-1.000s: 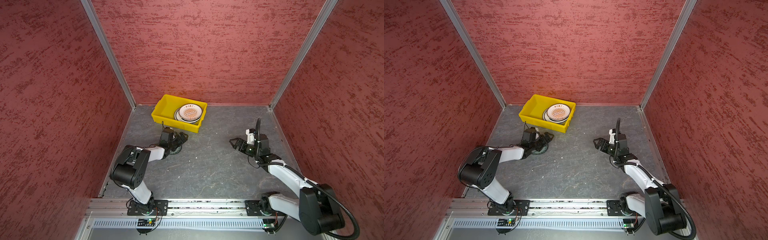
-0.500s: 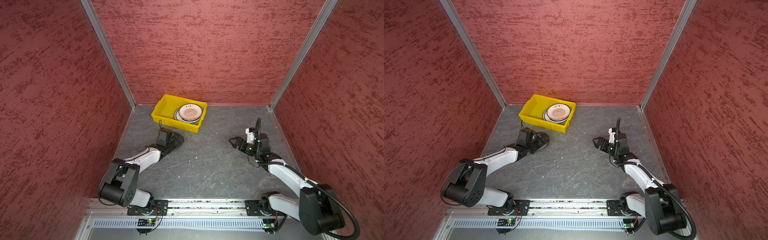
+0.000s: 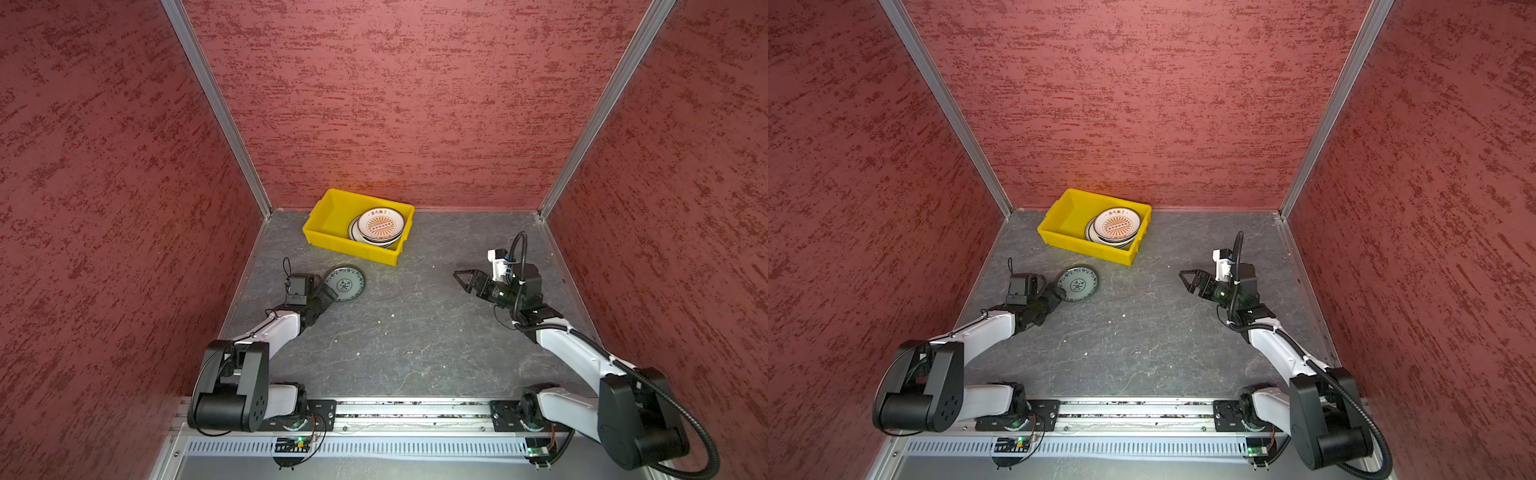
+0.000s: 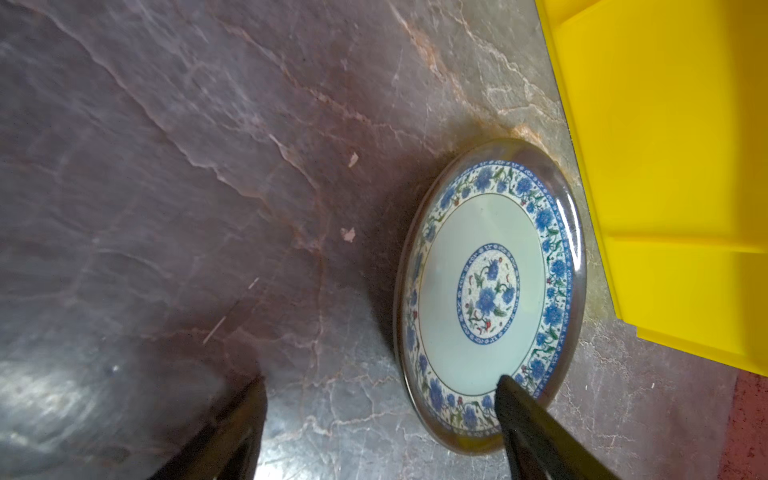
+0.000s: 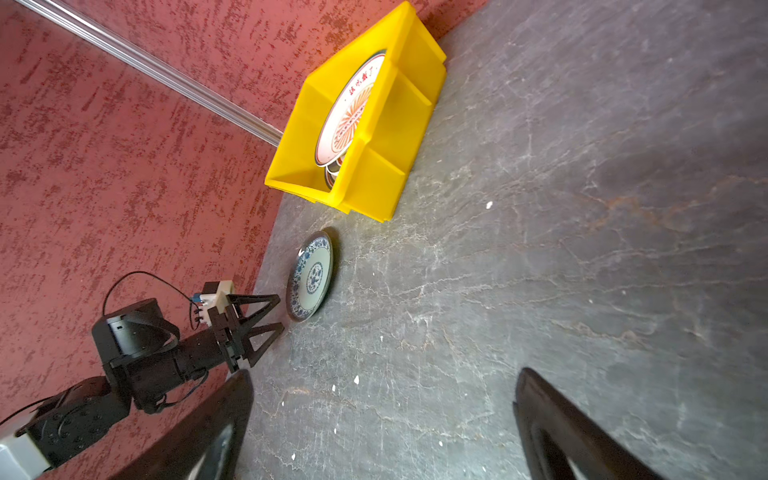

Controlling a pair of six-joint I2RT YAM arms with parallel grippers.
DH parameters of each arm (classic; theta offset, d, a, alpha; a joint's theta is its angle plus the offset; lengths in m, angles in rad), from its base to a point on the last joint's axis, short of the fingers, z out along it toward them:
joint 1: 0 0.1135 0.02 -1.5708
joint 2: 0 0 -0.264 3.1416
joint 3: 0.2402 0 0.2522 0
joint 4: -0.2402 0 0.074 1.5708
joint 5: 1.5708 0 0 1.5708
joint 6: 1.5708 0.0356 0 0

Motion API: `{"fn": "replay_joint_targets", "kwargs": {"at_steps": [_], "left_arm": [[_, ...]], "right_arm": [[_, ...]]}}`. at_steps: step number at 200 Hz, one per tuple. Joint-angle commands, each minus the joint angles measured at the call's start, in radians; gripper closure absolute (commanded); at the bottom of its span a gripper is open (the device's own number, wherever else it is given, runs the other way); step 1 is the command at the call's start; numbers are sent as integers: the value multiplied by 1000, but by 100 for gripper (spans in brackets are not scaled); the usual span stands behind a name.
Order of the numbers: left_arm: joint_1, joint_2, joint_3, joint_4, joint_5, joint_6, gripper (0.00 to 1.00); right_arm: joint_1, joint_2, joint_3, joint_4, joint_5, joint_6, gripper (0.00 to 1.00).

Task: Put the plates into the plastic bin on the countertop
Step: 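Lower left gripper to the blue floral plate rim and pinch it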

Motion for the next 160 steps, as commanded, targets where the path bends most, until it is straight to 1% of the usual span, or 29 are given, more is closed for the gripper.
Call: {"fn": "replay_joint_targets", "kwargs": {"at_steps": [1, 55, 79, 104, 113, 131, 143, 160], "left_arm": [[27, 37, -37, 95, 40, -19, 24], [33, 118, -11, 138, 55, -21, 31], [33, 162, 1, 156, 58, -14, 41], [32, 203, 3, 184, 60, -7, 41], [32, 202, 4, 180, 42, -13, 41], [32, 213, 13, 175, 27, -11, 49], [32, 226, 28, 165, 32, -3, 60], [32, 238, 51, 140, 34, -1, 63]], "right_arm": [[-2, -31, -1, 41, -15, -2, 1], [-2, -37, -2, 10, 15, -5, 1], [-2, -32, -1, 11, 20, -1, 1], [-2, -30, 3, 1, 27, 0, 1], [-1, -30, 3, -5, 33, 0, 1], [-2, -30, 5, -12, 38, -3, 1], [-2, -29, 4, -12, 40, -3, 1], [-2, -27, 5, -12, 42, -1, 1]]}}
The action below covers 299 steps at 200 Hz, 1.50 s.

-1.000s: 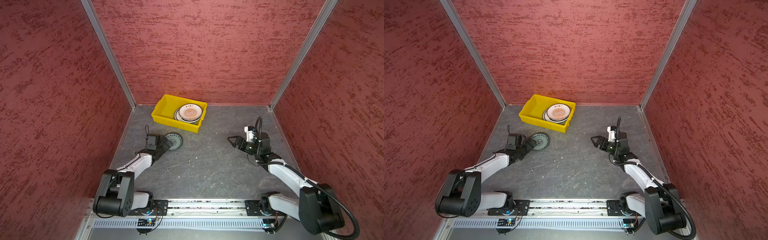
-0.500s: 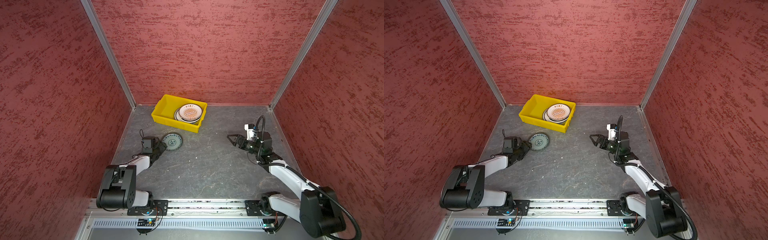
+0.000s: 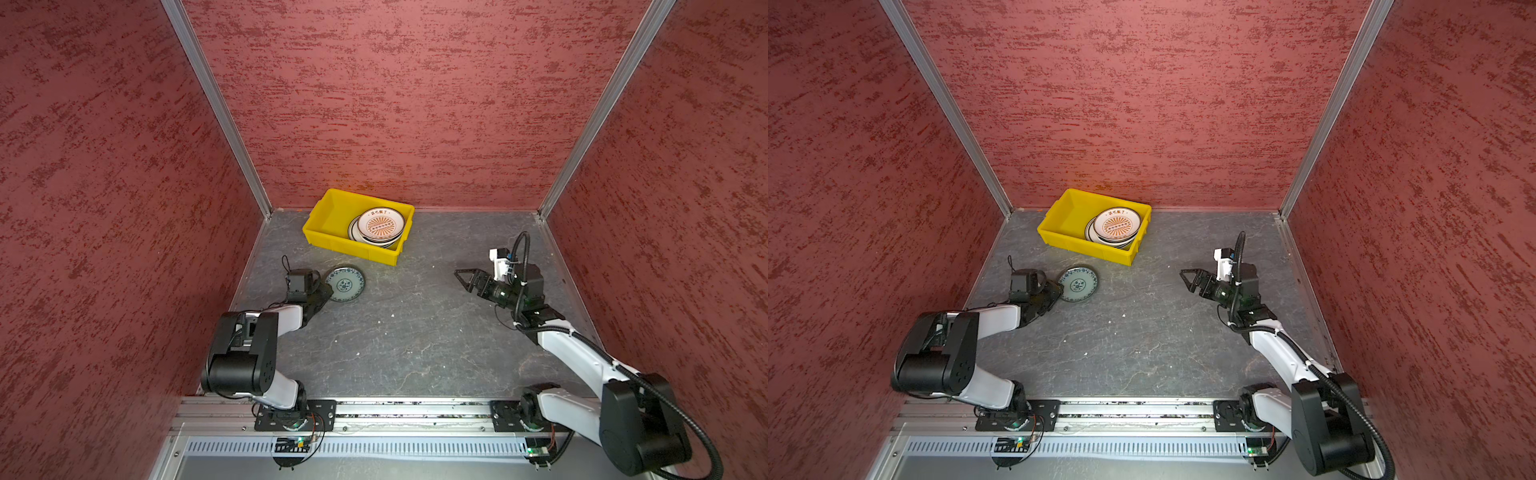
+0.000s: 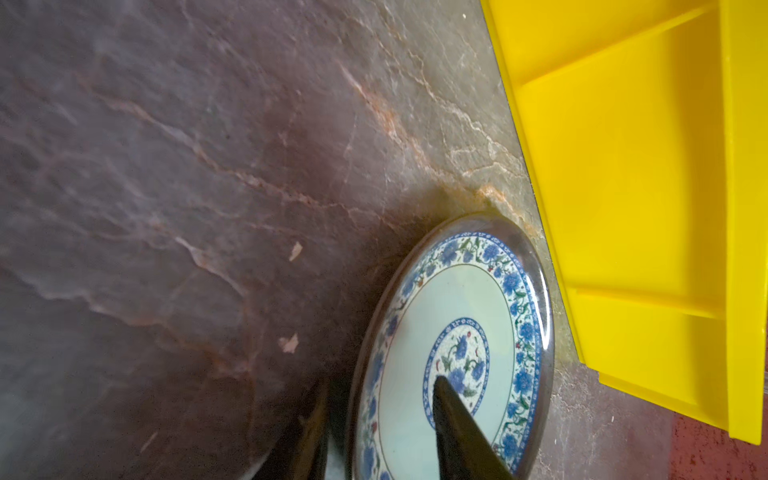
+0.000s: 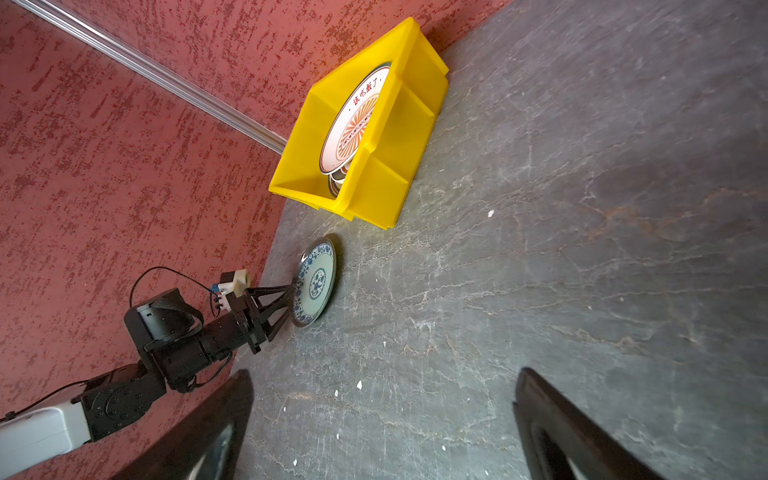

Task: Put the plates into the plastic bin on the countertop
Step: 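Lower left gripper to the blue floral plate rim and pinch it, then lift the blue floral plate upright with left gripper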

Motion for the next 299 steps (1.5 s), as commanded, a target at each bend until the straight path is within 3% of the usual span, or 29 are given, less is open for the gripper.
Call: {"fn": "replay_joint_targets", "kwargs": {"at_steps": [1, 17, 42, 89, 152, 232, 299], "left_arm": [[4, 43, 14, -105, -13, 12, 63], [4, 54, 32, -121, -5, 14, 69], [5, 67, 50, -123, 7, 13, 86], [5, 93, 79, -125, 35, 12, 100], [0, 43, 81, -125, 76, 15, 100], [-35, -256, -21, -94, -32, 34, 100], [-99, -442, 19, -155, -99, 29, 100]], "right_arm": [[-2, -6, 5, 1, 23, -3, 1], [-2, -4, 6, 1, 26, 0, 1], [-2, -7, 6, -5, 25, 0, 1], [-4, -30, 11, -41, 48, -18, 1], [-3, -33, 17, -43, 51, -18, 1], [-2, -28, 15, -35, 87, 31, 1], [-2, -68, -10, -31, 88, 40, 1]]}}
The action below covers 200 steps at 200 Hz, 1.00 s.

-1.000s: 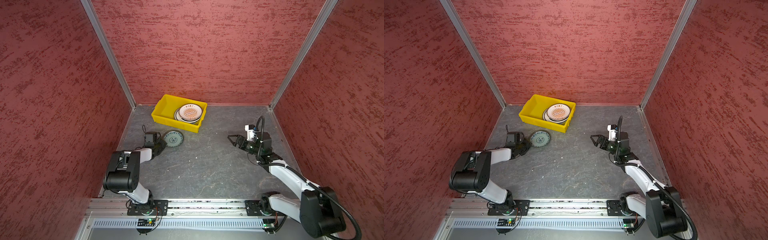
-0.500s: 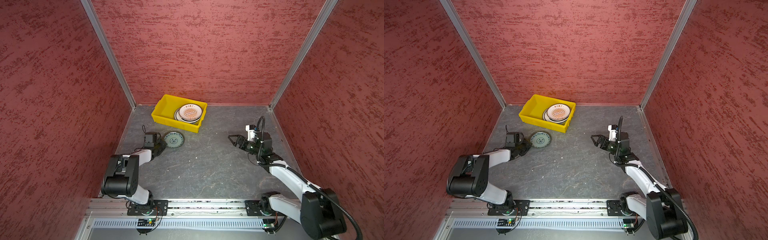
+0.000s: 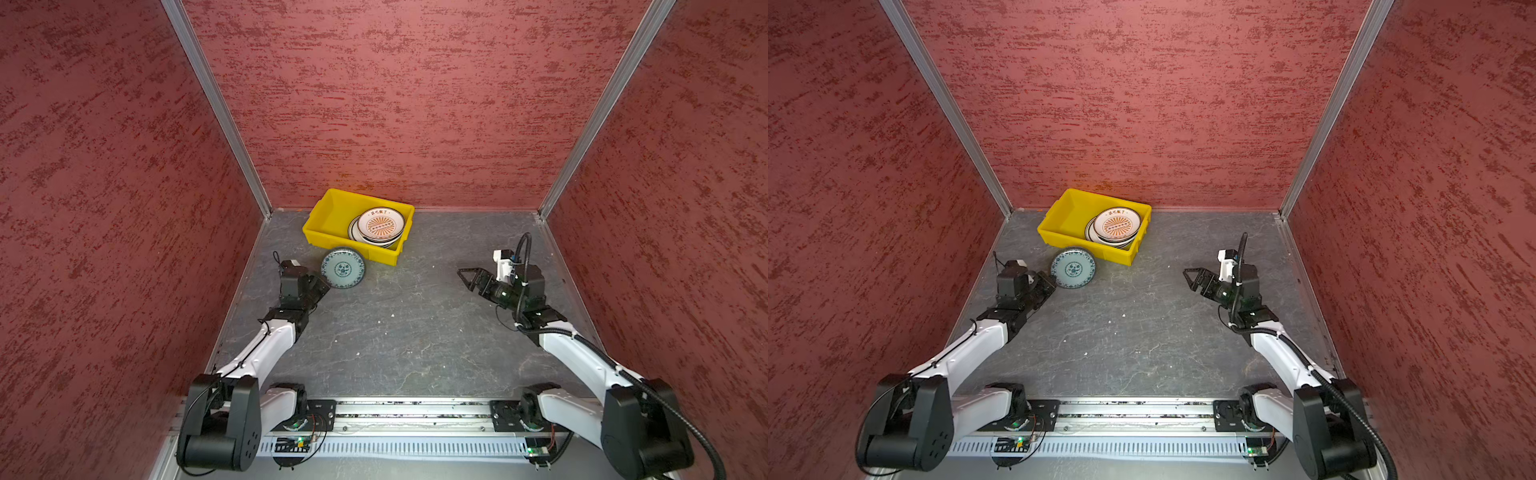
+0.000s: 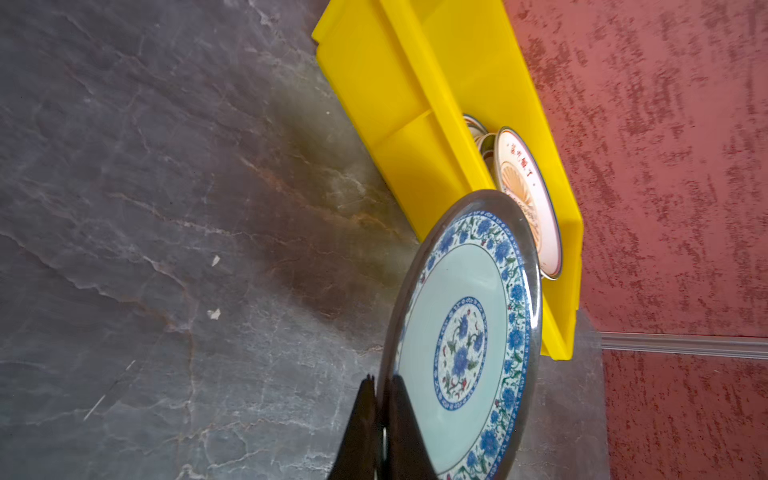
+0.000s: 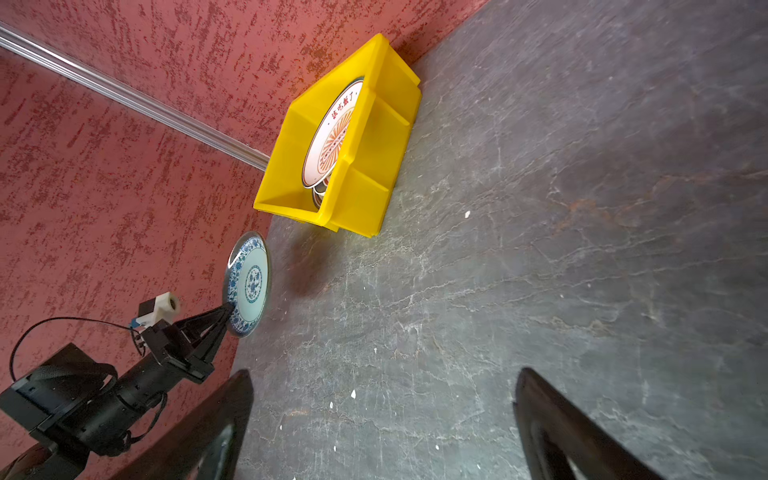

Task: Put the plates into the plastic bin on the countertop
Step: 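Lift the blue floral plate upright with left gripper, then carry the blue floral plate into the yellow bin and lower it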

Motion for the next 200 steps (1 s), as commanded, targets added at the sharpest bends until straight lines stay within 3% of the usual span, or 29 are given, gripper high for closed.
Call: {"fn": "replay_joint_targets", "kwargs": {"at_steps": [1, 99, 160, 200], "left_arm": [[-32, -42, 37, -17, -42, 5, 100], [-144, -22, 138, 64, -55, 24, 100], [-158, 219, 335, 101, -59, 110, 100], [-160, 437, 593, -50, -94, 233, 100]], "right_arm": [[-2, -34, -10, 13, 23, -1, 1], [-4, -62, -43, 29, 33, 1, 1], [-3, -43, -46, 38, 32, 4, 1], [-2, -76, -53, 0, 58, -15, 1]]}}
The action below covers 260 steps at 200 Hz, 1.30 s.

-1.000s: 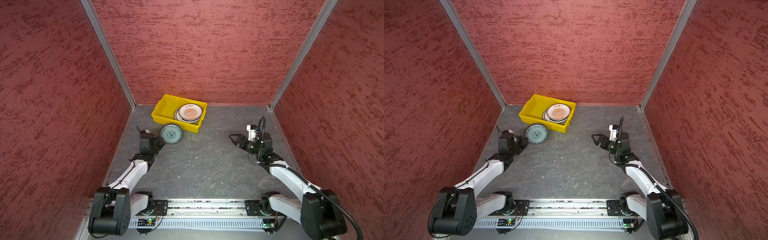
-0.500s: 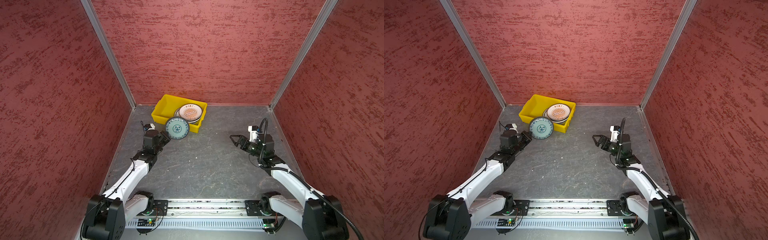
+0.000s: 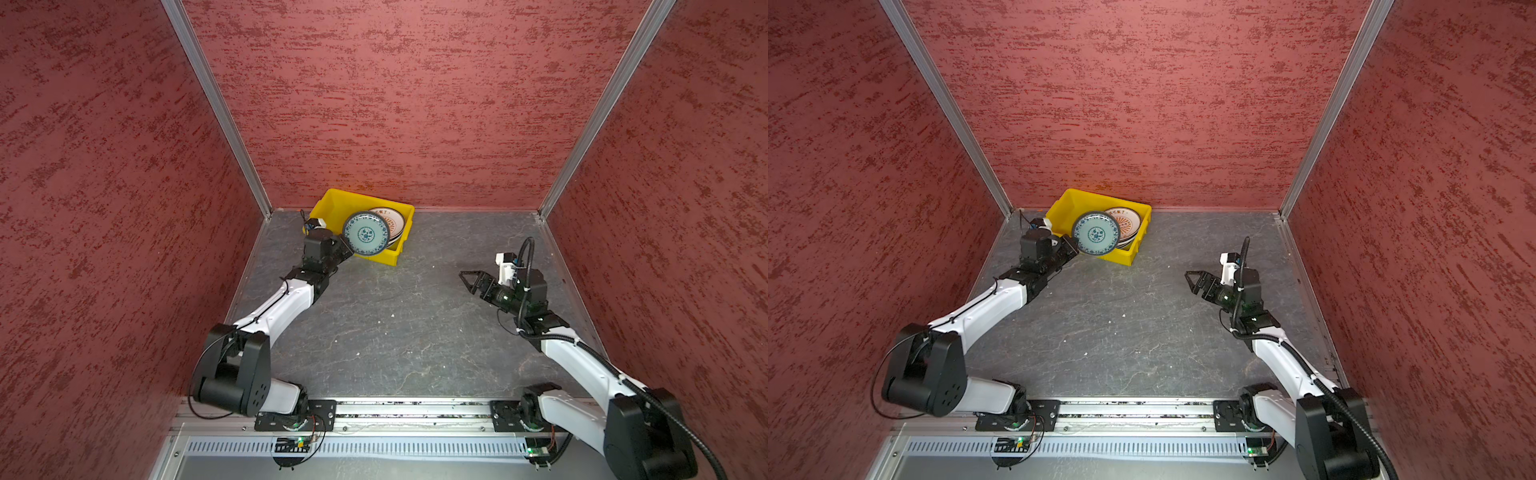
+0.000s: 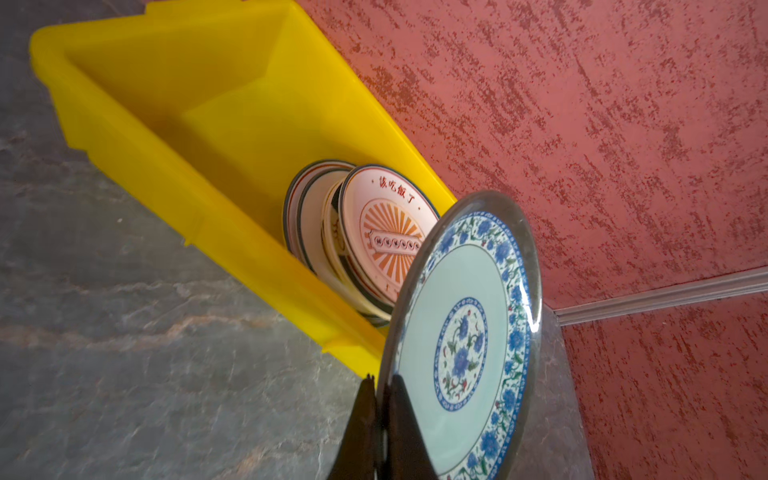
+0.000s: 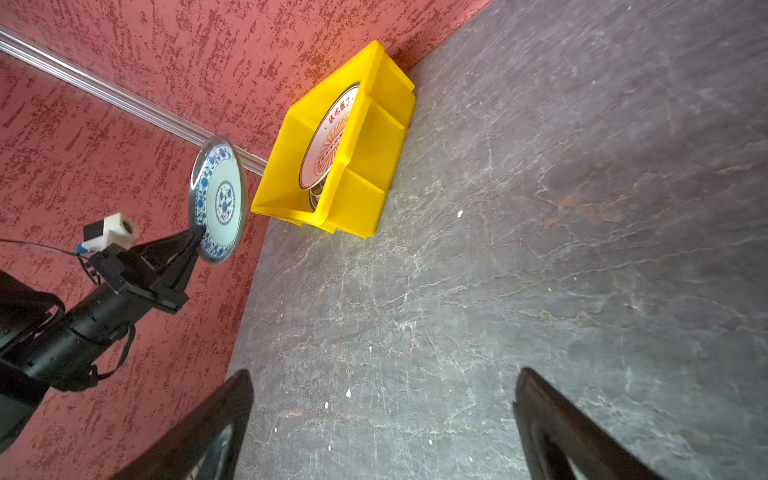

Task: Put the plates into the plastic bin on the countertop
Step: 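Carry the blue floral plate into the yellow bin and lower it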

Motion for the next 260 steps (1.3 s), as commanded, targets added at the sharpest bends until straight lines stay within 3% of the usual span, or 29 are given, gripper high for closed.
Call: {"fn": "replay_joint_targets", "kwargs": {"at_steps": [1, 76, 205, 226, 235, 243, 251, 260], "left_arm": [[-6, 91, 143, -71, -30, 103, 100], [-11, 412, 493, -236, 29, 122, 100], [2, 648, 727, -372, 127, 129, 100], [2, 663, 747, -377, 159, 151, 93], [-1, 663, 745, -373, 167, 160, 86], [-3, 660, 744, -372, 163, 166, 71], [-6, 655, 740, -374, 153, 171, 46], [-10, 646, 734, -371, 137, 175, 31]], "right_arm": [[-2, -33, -11, -7, 35, -15, 1], [-3, -110, -25, -89, 78, -51, 1], [-3, -139, -29, -135, 108, -57, 1], [-4, -152, -32, -141, 113, -55, 1], [-3, -155, -30, -146, 115, -57, 1], [-3, -156, -28, -152, 116, -59, 1], [-3, -158, -28, -155, 120, -61, 1], [-3, -158, -28, -155, 123, -60, 1]]}}
